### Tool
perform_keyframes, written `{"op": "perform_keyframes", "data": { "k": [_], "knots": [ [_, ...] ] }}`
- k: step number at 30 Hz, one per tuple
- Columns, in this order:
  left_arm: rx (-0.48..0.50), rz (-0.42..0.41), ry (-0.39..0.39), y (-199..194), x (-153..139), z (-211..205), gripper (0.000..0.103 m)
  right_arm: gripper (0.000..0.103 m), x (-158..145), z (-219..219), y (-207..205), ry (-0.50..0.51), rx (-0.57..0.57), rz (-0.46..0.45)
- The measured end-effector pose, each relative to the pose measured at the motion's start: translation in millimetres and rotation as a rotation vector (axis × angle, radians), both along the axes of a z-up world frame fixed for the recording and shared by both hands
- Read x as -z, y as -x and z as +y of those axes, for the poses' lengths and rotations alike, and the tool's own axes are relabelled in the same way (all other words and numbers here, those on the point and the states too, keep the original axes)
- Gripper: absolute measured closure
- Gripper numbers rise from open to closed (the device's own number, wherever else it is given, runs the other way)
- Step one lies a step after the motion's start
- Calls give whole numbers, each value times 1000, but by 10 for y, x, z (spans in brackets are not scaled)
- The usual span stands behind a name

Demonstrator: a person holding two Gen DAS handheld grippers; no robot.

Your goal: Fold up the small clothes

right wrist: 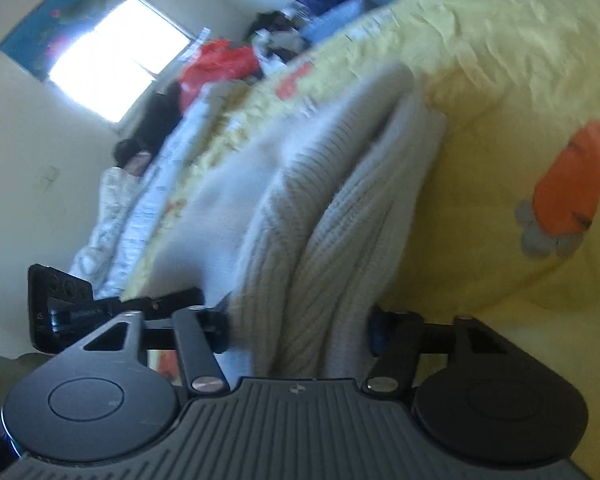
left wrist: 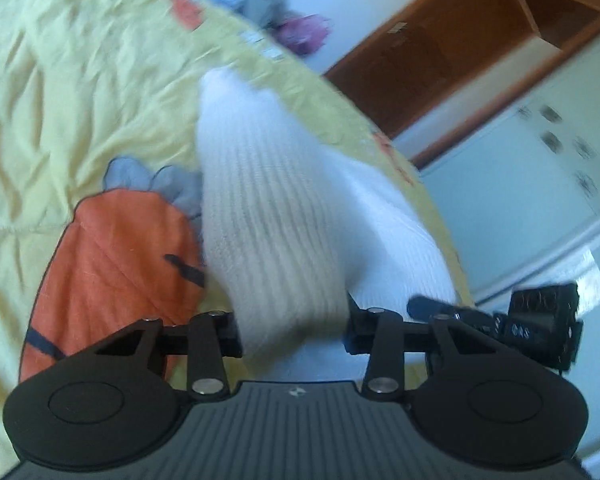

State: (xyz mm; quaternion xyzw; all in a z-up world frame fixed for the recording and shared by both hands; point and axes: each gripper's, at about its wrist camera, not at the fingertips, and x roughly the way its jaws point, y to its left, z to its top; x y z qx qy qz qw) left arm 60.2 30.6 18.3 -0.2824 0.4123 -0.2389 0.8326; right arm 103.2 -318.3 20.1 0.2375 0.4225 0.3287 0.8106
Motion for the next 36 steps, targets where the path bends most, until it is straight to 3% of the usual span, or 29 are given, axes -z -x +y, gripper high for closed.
{"op": "perform_keyframes", "data": {
  "k": [3, 5, 7, 9, 12, 14, 16, 19, 22, 23, 24, 25, 26, 28, 30, 31, 33, 35, 36],
  "knots": [
    [37, 14, -90, 58, 114, -112, 62, 46, -89, -81, 119, 39, -27, -27],
    [17, 26, -95, 102, 257, -105, 54, 44, 73, -36, 155, 102, -31, -3],
    [-3, 39, -59, 123, 243, -20, 47, 29, 152, -54, 191, 82, 3, -24],
    [-18, 44, -81, 192, 98, 80, 44, 22, 98, -111, 211, 72, 46, 4],
    [-51, -102, -180, 348, -287, 217, 41, 22, -150, -312, 272, 38, 158, -62],
    [-125, -238, -301, 438, -553, 213, 32, 23, -365, -431, 269, 37, 242, -142],
    [-150, -344, -419, 424, -707, 36, 32, 14, -489, -416, 117, 33, 266, -158],
    [-85, -447, -566, 338, -680, -441, 32, 16, -475, -199, -311, 50, 218, -121],
    [38, -513, -686, 242, -477, -941, 32, 21, -315, 6, -711, 136, 218, -43],
    [89, -489, -693, 173, -377, -1057, 32, 38, -238, 82, -825, 200, 227, -22],
    [114, -456, -691, 103, -289, -1131, 31, 45, -186, 143, -875, 251, 220, -21],
    [105, -455, -696, 94, -227, -1189, 26, 59, -160, 214, -902, 271, 191, -39],
    [99, -470, -705, 90, -192, -1246, 25, 67, -188, 209, -914, 279, 181, -67],
    [99, -473, -722, 34, -144, -1361, 25, 73, -245, 162, -937, 290, 171, -107],
    [97, -484, -741, -2, -108, -1423, 24, 72, -108, 111, -1029, 337, 179, -89],
    [95, -482, -737, -21, -98, -1419, 24, 70, -62, 79, -1013, 310, 191, -90],
    [103, -472, -722, -7, -135, -1345, 23, 56, -57, 64, -944, 298, 220, -93],
    [95, -450, -682, 71, -250, -1253, 23, 38, -145, 107, -842, 350, 248, -116],
    [79, -433, -647, 91, -322, -1174, 23, 37, -222, 130, -753, 379, 272, -147]
  ]
}}
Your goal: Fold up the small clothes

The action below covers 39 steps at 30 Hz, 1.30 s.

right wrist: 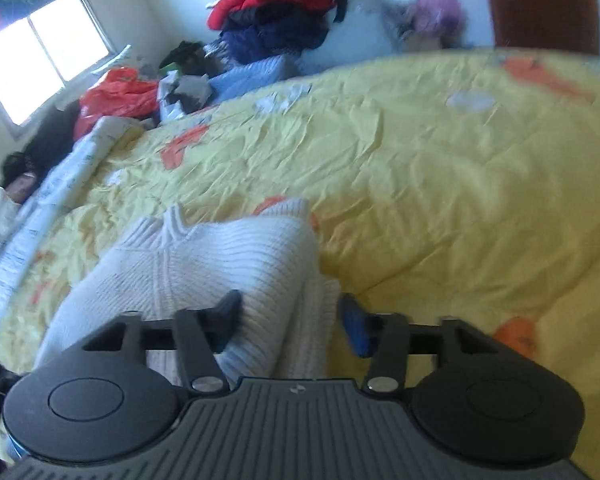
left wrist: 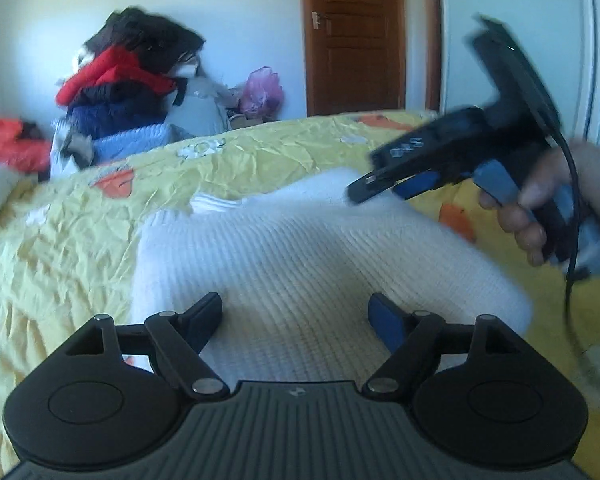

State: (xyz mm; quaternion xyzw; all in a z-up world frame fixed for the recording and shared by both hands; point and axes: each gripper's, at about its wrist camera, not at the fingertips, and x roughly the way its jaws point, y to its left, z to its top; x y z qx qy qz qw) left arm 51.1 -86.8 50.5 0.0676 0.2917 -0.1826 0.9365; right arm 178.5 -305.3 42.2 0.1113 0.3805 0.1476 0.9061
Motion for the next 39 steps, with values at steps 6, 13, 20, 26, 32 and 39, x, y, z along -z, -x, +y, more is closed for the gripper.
{"op": "perform_keyframes", "data": {
  "k": [6, 13, 20, 26, 32, 39],
  "knots": [
    [-113, 5, -49, -224, -31, 18, 22, 23, -426, 238, 431, -147, -24, -186],
    [-138, -11, -89, -326, 112, -132, 20, 23, 64, 765, 129, 126, -75, -80],
    [-136, -25, -78, -320, 152, -126, 20, 24, 156, 677, 161, 111, -116, -151],
    [-139, -49, -80, -283, 194, -133, 20, 23, 174, 709, 205, 122, -100, -174],
    [-159, -70, -26, -38, 59, -4, 20, 23, 85, 696, 275, 115, -69, -166],
    [-135, -122, -30, 607, 142, 103, 19, 8, -188, 482, 1196, -5, -47, -262]
  ]
}}
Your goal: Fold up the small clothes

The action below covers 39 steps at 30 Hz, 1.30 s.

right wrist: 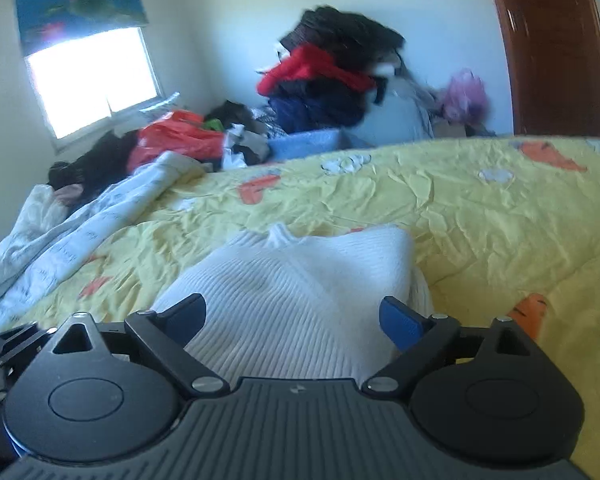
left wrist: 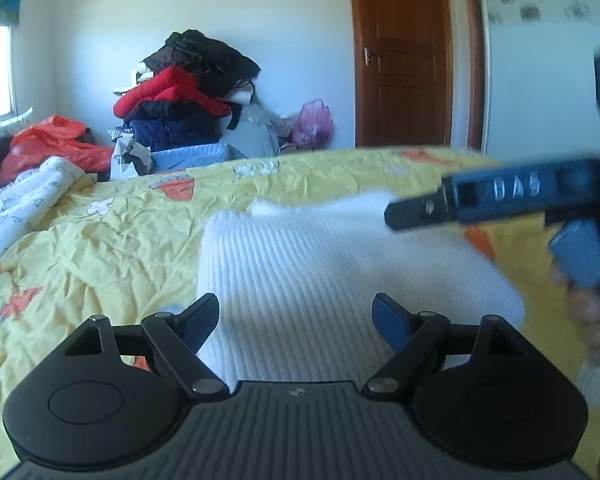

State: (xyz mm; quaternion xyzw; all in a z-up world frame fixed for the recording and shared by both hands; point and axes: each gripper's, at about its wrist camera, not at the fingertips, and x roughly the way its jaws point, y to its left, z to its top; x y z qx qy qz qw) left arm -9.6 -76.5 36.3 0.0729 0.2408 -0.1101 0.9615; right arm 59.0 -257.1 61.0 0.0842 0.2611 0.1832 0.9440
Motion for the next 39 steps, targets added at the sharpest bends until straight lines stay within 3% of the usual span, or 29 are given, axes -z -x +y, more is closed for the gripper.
{"op": "perform_keyframes", "data": {
  "k": [4, 6, 7, 9, 10, 12, 14, 16, 18, 20, 22, 26, 29, 31, 33, 34, 35, 36, 39],
  "knots": [
    [25, -22, -192, 71, 284, -247, 13, 8, 184, 66, 108, 71, -26, 11],
    [29, -19, -182, 77, 276, -227, 12, 4, 473, -20, -103, 90, -19, 142],
    [33, -2, -162, 86, 211, -190, 12, 7, 511, -141, -141, 18, -12, 144],
    [32, -3, -93, 170, 71, -64, 12, 19, 383, -179, -145, 14, 25, 164],
    [33, -24, -75, 228, 31, -22, 12, 25, 257, -146, -95, 32, 45, 141],
    [40, -73, -75, 319, -3, 2, 12, 25, 47, -53, 28, 77, 40, 30],
    [77, -47, -88, 292, 39, -70, 11, 19, -115, 65, 118, 116, 21, -90],
    [94, 2, -116, 221, 147, -173, 11, 13, -158, 183, 89, 139, -26, -124],
    [91, 7, -148, 198, 244, -245, 11, 14, -79, 298, -24, 129, -121, -65],
    [91, 31, -119, 163, 287, -228, 11, 16, 139, 302, -260, 110, -165, 100],
    [100, 28, -88, 179, 257, -187, 11, 17, 270, 181, -320, 90, -201, 54],
    [101, -16, 34, 351, 41, 35, 11, 26, 79, 162, -322, 96, -141, 98],
    [51, -84, -19, 531, 1, 169, 11, 26, -95, -48, -65, -35, -112, 103],
    [19, -72, -62, 561, 69, 239, 11, 27, -119, -307, 127, -121, -82, 117],
    [-9, -25, -57, 511, 159, 301, 11, 37, -102, -560, 209, -198, -47, 164],
    [-25, -5, -50, 468, 195, 317, 11, 47, -57, -656, 236, -222, -34, 188],
    [-32, 2, -43, 447, 212, 324, 11, 58, -15, -720, 256, -234, -27, 218],
    [-32, 1, -30, 417, 229, 321, 11, 60, 29, -732, 275, -222, -26, 239],
    [-27, 9, -52, 303, 303, 254, 11, 59, 177, -627, 285, -145, -45, 296]
  ]
}}
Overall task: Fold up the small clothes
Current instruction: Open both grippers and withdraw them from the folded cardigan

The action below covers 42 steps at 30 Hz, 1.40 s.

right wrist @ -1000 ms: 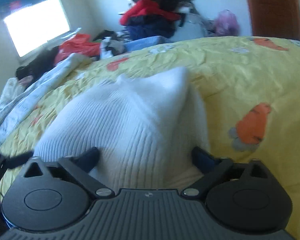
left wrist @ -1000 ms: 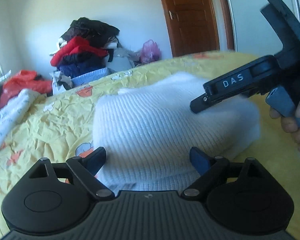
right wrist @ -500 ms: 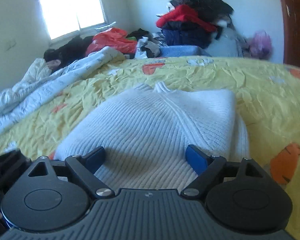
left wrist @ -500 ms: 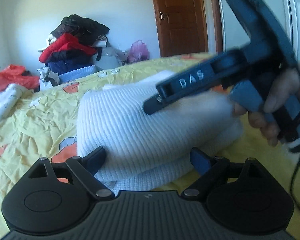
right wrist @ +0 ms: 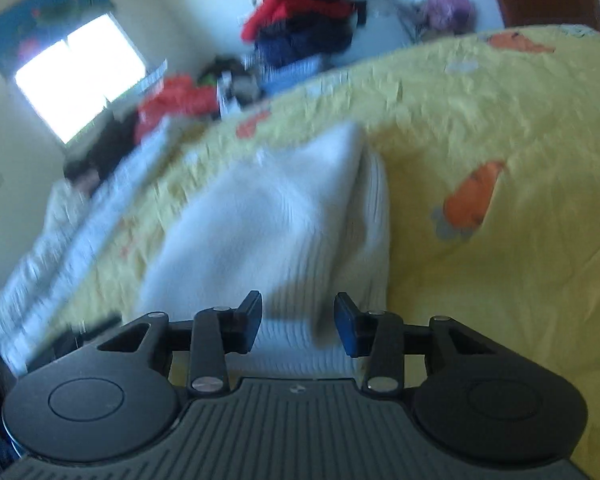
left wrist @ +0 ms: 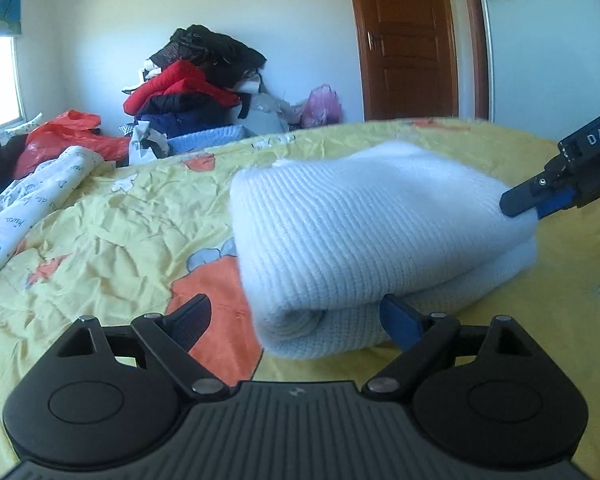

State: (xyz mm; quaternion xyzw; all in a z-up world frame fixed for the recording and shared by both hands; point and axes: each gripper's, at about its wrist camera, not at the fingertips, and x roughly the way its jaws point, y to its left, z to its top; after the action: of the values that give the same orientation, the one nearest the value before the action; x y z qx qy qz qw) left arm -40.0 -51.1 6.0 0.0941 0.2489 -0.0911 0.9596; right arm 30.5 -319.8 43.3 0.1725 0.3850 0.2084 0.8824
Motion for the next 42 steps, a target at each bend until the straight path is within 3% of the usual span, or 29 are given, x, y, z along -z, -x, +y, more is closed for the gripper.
{"op": "perform_keyframes", "data": {
  "k": [1, 3, 4, 6, 10, 13, 16, 17, 21, 22, 23, 25, 28, 33, 36, 40, 42],
  "knots": [
    [1, -1, -6, -22, 17, -30, 13, 59, 46, 32, -2, 7, -3, 0],
    [13, 3, -1, -75, 13, -60, 44, 67, 75, 76, 31, 5, -10, -30],
    [7, 14, 0, -98, 3, -73, 52, 84, 73, 98, 31, 15, -25, -47],
    [6, 13, 6, -92, -27, -72, 53, 88, 2, 130, 35, 58, -67, -74],
    [15, 15, 17, -61, -15, -17, 70, 91, -219, -28, -33, 99, -66, -121],
    [-1, 40, 22, -128, 61, -8, 71, 91, 9, 36, -149, 182, -100, -69],
    [-2, 42, 27, -103, 23, 10, 70, 87, -10, 74, -81, 146, -80, -89],
    [1, 42, 28, -81, -7, 23, 69, 73, -34, 51, -56, 120, -59, -84],
    [-7, 60, 73, 74, -174, 136, 64, 52, -188, -20, 257, 100, 18, -119],
    [-12, 60, 110, 112, -208, 172, 57, 42, -221, -33, 374, 81, 26, -137],
    [-21, 66, 151, 134, -229, 185, 39, 28, -227, -22, 479, 58, 23, -142],
    [-31, 71, 235, 145, -234, 163, 17, 10, -171, 66, 608, 71, 3, -136],
    [-34, 69, 230, 102, -144, 1, 16, 9, -16, 320, 684, 214, 13, -149],
    [-98, 182, 102, -61, 62, -167, 16, 3, 247, 585, 619, 384, 100, -93],
    [-121, 164, 67, -28, -2, -137, 16, 1, 388, 664, 625, 491, 136, -53],
    [-124, 90, 5, -6, -161, -160, 11, 0, 467, 655, 690, 505, 172, -47],
    [-123, 76, 41, 1, -182, -147, 10, 0, 478, 656, 689, 502, 185, -47]
  ]
}}
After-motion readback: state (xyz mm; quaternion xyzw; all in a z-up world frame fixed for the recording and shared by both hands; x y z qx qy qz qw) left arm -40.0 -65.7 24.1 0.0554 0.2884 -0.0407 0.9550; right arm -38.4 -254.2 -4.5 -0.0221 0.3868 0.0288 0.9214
